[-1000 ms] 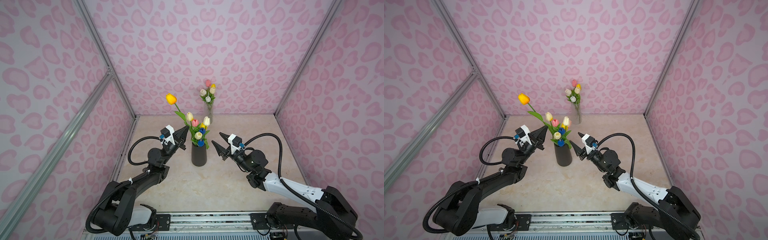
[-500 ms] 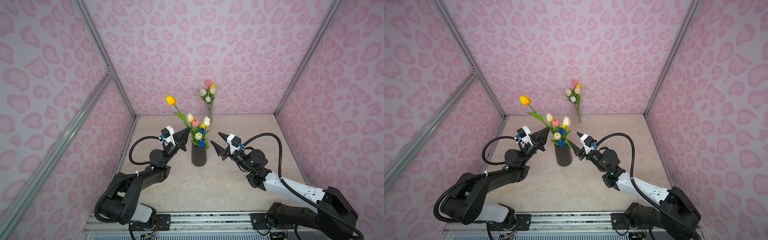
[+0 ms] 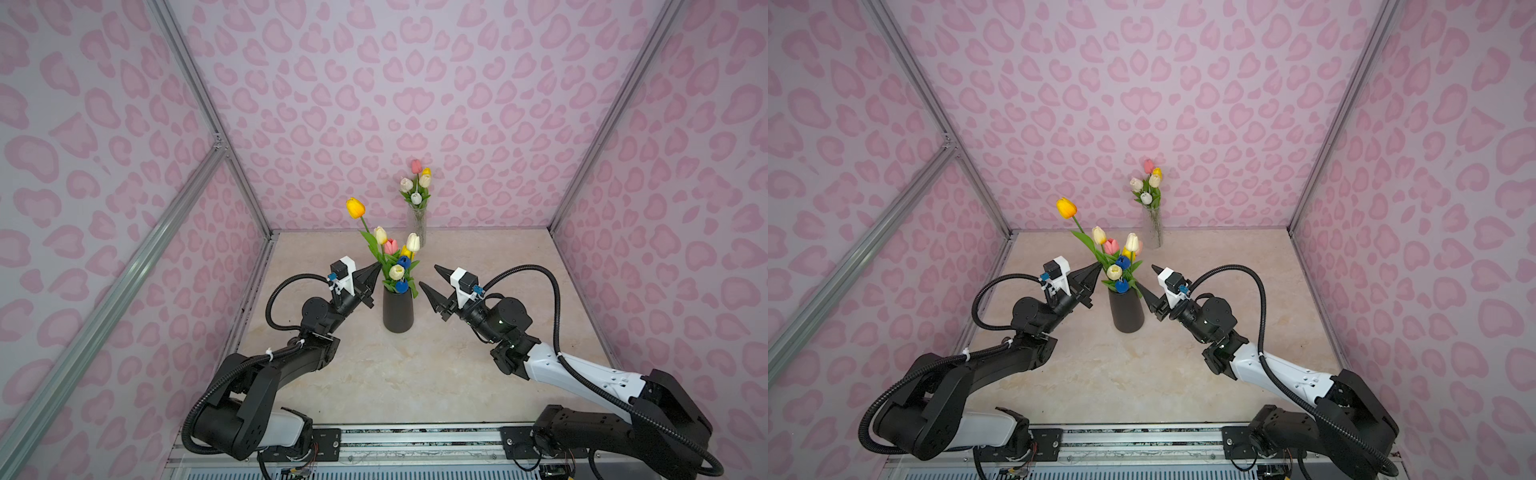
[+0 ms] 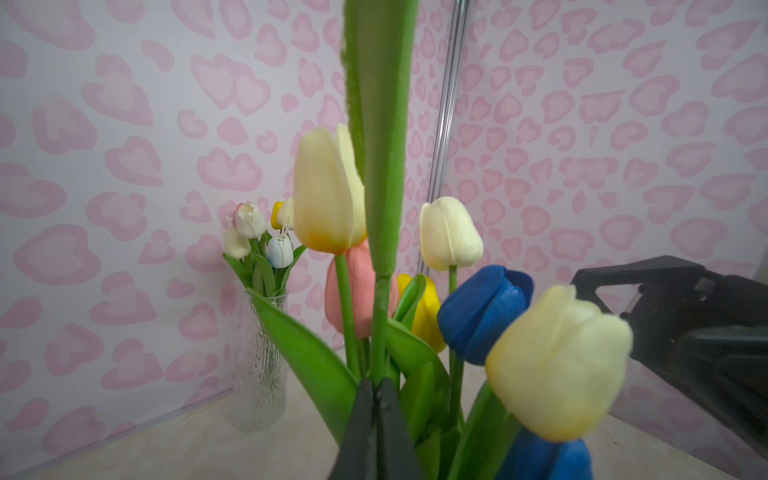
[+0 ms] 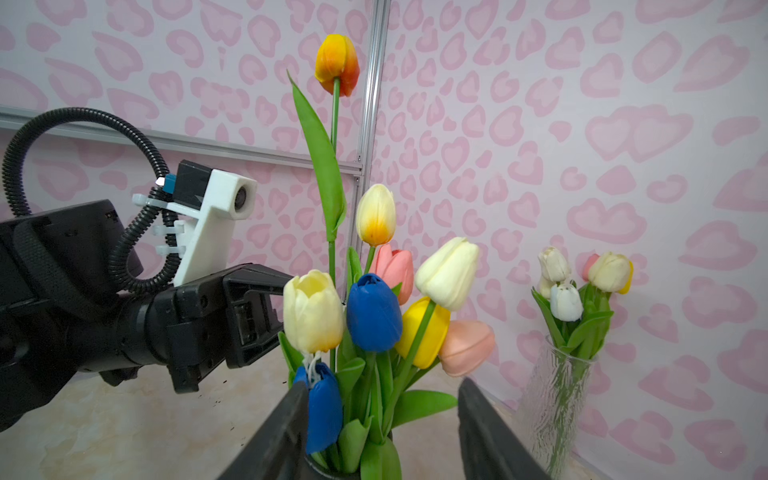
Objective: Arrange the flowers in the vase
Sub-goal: 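Lower the yellow tulip stem into the black cup with the left gripper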
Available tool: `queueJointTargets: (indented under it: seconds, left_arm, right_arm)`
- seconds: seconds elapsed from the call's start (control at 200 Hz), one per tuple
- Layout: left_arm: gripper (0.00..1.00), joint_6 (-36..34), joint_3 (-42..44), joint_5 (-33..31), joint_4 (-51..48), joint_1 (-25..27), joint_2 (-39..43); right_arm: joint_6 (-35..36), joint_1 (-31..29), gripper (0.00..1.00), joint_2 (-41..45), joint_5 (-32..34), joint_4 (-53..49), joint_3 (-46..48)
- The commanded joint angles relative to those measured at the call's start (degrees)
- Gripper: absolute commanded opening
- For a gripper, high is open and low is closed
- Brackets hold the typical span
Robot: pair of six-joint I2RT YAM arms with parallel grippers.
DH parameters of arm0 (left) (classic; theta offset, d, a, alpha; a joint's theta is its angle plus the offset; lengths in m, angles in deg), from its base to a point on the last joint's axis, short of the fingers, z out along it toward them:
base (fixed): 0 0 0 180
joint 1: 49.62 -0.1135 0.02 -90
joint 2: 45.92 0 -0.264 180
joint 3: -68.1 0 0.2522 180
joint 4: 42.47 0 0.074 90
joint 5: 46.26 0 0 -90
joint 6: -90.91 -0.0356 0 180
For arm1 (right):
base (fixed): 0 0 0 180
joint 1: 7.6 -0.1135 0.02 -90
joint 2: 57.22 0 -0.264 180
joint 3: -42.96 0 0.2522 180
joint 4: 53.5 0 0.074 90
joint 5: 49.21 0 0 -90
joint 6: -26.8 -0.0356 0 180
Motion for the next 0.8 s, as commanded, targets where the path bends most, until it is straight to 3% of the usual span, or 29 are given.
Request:
queueJointTargets:
  seconds: [0.0,0.255,0.59,0.65,0.795]
  left_arm:
    - [0.03,-2.2,-0.5,0.3,-2.0,0.0,-0.9]
    - [0.03,-4.0,0.3,0.9,-4.6,1.1,-1.8]
    - [0.03,-9.0,3.2,-1.4,-12.9,2.4,4.4]
    - [0.14,-9.5,3.6,-1.7,-14.0,2.4,5.5]
    - [0.27,-11.4,4.7,-3.5,-17.9,2.4,9.4]
  right_arm:
    - [0.6,-0.1,0.57,-0.4,-0.2,1.0,0.1]
    - [0.9,-0.2,0.57,-0.9,-0.2,1.1,0.0]
    - [0.9,-0.1,0.58,-1.2,-0.2,1.5,-0.1]
    - [0.9,-0.2,0.58,-1.3,-0.2,1.8,0.0]
    - [0.8,-0.2,0.58,-1.6,-0.4,1.8,-0.3]
